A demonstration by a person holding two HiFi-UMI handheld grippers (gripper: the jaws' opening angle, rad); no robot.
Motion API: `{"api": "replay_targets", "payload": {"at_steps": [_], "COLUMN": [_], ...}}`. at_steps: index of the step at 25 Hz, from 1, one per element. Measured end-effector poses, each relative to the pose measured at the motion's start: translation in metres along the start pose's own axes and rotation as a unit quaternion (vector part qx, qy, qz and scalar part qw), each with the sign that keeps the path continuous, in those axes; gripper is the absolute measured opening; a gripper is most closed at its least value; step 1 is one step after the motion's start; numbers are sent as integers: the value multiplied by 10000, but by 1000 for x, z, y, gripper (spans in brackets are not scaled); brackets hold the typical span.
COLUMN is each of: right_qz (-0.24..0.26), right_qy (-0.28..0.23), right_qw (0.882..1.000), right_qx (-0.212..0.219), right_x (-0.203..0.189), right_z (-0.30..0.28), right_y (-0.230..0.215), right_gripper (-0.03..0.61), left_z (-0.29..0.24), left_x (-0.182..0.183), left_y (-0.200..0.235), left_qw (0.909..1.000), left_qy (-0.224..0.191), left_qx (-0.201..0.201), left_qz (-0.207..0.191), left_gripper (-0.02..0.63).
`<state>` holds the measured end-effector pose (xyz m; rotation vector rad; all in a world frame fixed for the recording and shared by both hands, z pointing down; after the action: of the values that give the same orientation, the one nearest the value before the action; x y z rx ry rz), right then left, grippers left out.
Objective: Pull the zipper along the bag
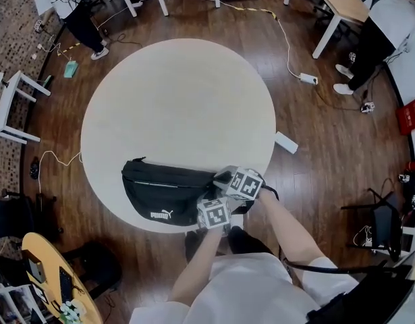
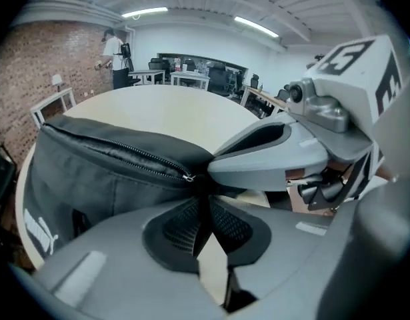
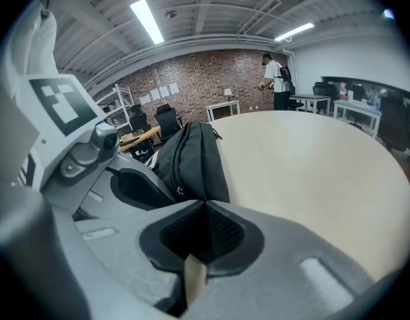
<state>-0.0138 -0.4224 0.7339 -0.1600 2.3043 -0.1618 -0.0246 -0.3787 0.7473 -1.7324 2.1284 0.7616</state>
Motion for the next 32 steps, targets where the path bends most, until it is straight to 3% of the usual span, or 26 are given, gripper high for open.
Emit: {"api": "replay_targets", "payload": {"at_steps": [7,13,17,22,28,30,32], "right_qz": [-261,-476,-623,-873,-1067,-1162,-1204], "right_qy": [-93,-157,-192,-265,32,100,174], "right_qw": [9993,9974,9950,9889,9787,9762,9744], "right_qx": [-260,-520,-763,-1173,-1754,-1831,-1890], "right_x": [0,-4,-5,-8,-23,-25,-25], "right_z": [0,1,1,-3,13,15,14], "right_y": [1,2,3,7,3,1,0], "right_gripper": [-2,-2,-2,-3,-3,-3,-3], "left_z": [41,73,91,106,139,140,130], "left_x": [15,27,38,57,98,106,108], "left_y": [2,26,59,118,250,271,251], "left_qw": [9962,9928,9920,9902,9874,9914,9933], "left_qy": [-87,-181,-317,-662,-1276,-1112,-862], "left_qx": [-857,-1174,-1217,-1137,-204,-265,-739], "left_qz": [103,142,110,470,919,638,195], "left_gripper": [21,20,17,17,14,15,14]}}
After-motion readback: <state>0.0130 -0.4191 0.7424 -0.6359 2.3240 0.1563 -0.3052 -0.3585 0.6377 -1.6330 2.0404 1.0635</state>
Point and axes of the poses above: the fingertips, and each gripper's own axes: z backward along the fingers, y to its left, x out of its top, the point moved 3 cm from there along z, backward along the fingers, and after that the axes turned 4 degrees about z, right-handed, at the moved point
